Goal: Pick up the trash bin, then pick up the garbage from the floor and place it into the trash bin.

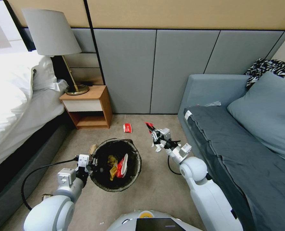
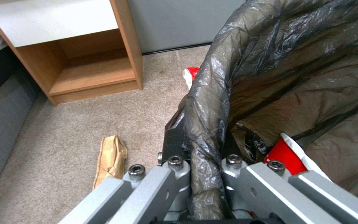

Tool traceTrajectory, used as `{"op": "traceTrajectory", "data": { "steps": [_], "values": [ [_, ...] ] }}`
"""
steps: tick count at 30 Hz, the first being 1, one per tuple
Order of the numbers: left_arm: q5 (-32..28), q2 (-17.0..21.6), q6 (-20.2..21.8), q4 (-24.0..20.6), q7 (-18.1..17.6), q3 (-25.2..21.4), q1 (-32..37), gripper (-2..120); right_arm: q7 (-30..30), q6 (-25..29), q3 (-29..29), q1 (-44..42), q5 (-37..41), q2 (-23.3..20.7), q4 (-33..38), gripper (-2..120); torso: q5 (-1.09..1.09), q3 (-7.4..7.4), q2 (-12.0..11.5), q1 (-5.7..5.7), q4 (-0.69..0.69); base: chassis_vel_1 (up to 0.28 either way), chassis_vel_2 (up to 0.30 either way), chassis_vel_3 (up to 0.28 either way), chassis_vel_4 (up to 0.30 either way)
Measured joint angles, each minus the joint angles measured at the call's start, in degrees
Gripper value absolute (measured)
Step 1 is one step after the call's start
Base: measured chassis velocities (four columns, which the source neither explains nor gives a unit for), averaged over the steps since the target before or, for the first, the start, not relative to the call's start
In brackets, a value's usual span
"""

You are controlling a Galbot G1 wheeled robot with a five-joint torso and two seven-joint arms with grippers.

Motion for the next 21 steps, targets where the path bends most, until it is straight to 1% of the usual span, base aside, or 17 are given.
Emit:
{"op": "traceTrajectory", "data": {
  "steps": [1, 3, 4, 5, 6, 8, 9, 12, 13, 14, 16, 21],
  "values": [
    [0.0, 0.0, 0.0, 0.0, 0.0, 0.0, 0.0, 1, 0.0, 0.0, 0.0, 0.0, 0.0, 0.0, 0.0, 0, 0.0, 0.0, 0.0, 0.0, 0.0, 0.0, 0.0, 0.0, 0.0],
    [0.0, 0.0, 0.0, 0.0, 0.0, 0.0, 0.0, 1, 1.5, -1.6, -2.8, 0.9, 1.7, -0.2, 4.1, 0, 0.0, 0.0, 0.0, 0.0, 0.0, 0.0, 0.0, 0.0, 0.0],
    [0.0, 0.1, 0.0, 0.1, 0.0, 0.1, 0.0, 1, 2.5, -1.9, -4.1, 1.2, 2.2, -0.2, 5.1, 0, -0.01, 0.0, 0.0, 0.0, 0.0, 0.0, 0.0, 0.0, 0.0],
    [0.0, 0.1, 0.0, 0.1, 0.0, 0.1, 0.0, 1, 2.5, -1.9, -4.1, 1.2, 2.2, -0.2, 5.1, 0, -0.01, 0.0, 0.0, 0.0, 0.0, 0.0, 0.0, 0.0, 0.0],
    [0.1, 0.1, 0.1, 0.1, 0.0, 0.2, -0.1, 1, 4.5, -2.8, -7.1, 1.6, 3.9, -0.2, 6.5, 0, 0.01, 0.0, 0.0, 0.0, 0.0, 0.0, 0.0, 0.0, 0.0],
    [0.1, 0.3, 0.3, 0.3, -0.2, 0.4, -0.5, 1, 7.5, -6.3, -12.3, 2.7, 8.0, -0.2, 8.8, 0, -0.01, 0.0, 0.0, 0.0, 0.0, 0.0, 0.0, 0.0, 0.0],
    [0.1, 0.3, 0.3, 0.3, -0.2, 0.4, -0.5, 1, 7.5, -6.3, -12.3, 2.7, 8.0, -0.2, 8.8, 0, -0.01, 0.0, 0.0, 0.0, 0.0, 0.0, 0.0, 0.0, 0.0],
    [0.3, 0.4, 0.7, 0.3, -0.5, 0.8, -0.8, 1, 13.2, -13.6, -21.2, 5.1, 14.0, -1.0, 10.7, 0, -0.01, 0.0, 0.0, 0.0, 0.0, 0.0, 0.0, 0.0, 0.0],
    [0.3, 0.4, 0.7, 0.3, -0.5, 0.8, -0.8, 1, 13.2, -13.6, -21.2, 5.1, 14.0, -1.0, 10.7, 0, -0.01, 0.0, 0.0, 0.0, 0.0, 0.0, 0.0, 0.0, 0.0],
    [0.4, 0.5, 0.7, 0.3, -0.5, 0.8, -0.9, 1, 15.5, -14.9, -23.8, 5.6, 15.0, -1.4, 10.7, 0, 0.0, 0.0, 0.0, 0.0, 0.0, 0.0, 0.0, 0.0, 0.0],
    [0.7, 0.5, 0.7, 0.3, -0.5, 0.8, -1.0, 1, 17.5, -16.9, -27.1, 6.3, 15.5, -2.1, 10.3, 0, 0.0, 0.0, 0.0, 0.0, 0.0, 0.0, 0.0, 0.0, 0.0],
    [0.8, 0.5, 0.8, 0.4, -0.7, 0.9, -1.2, 1, 19.5, -19.5, -28.8, 6.4, 15.6, -3.1, 10.3, 0, 0.0, 0.0, 0.0, 0.0, 0.0, 0.0, 0.0, 0.0, 0.0]
  ]
}}
